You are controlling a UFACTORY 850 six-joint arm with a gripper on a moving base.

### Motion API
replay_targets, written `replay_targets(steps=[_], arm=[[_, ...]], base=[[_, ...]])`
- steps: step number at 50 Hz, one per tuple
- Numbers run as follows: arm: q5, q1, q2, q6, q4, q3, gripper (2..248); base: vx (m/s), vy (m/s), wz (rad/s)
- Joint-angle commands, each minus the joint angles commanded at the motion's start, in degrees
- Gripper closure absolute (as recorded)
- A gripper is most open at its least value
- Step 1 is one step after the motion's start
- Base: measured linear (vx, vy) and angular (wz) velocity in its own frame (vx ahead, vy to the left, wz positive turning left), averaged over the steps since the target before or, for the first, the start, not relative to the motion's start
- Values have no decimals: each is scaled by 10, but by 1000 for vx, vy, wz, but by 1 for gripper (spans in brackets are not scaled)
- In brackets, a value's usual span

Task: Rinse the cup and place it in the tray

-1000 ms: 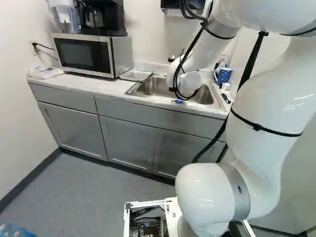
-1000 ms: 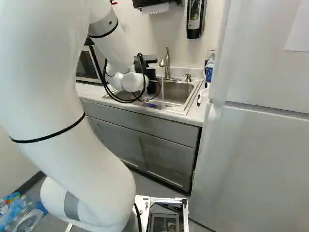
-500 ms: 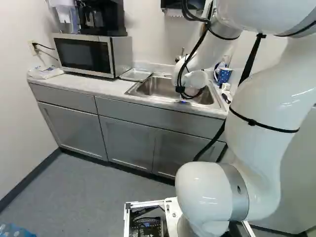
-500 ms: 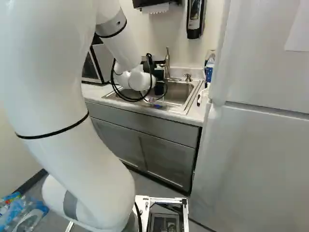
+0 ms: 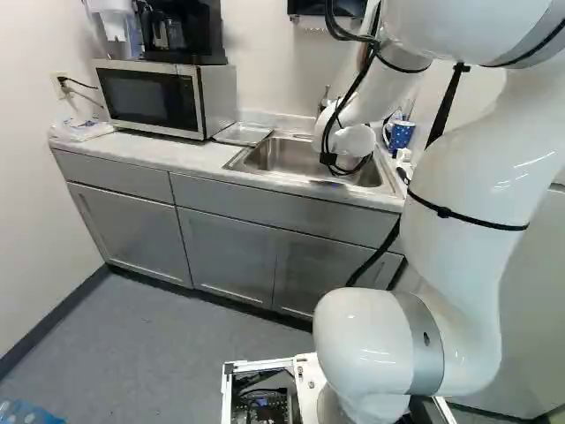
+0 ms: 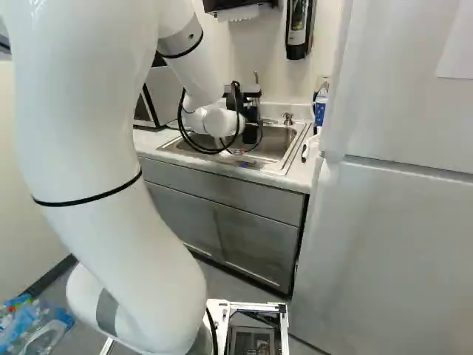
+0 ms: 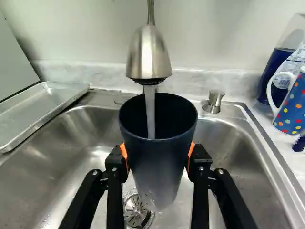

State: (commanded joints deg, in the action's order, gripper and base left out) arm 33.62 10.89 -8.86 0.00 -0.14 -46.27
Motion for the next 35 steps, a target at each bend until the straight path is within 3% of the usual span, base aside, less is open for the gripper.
replay_targets(steps=[35], arm=[[0, 0, 0, 0, 0, 0, 124]], base=[[0, 0, 0]])
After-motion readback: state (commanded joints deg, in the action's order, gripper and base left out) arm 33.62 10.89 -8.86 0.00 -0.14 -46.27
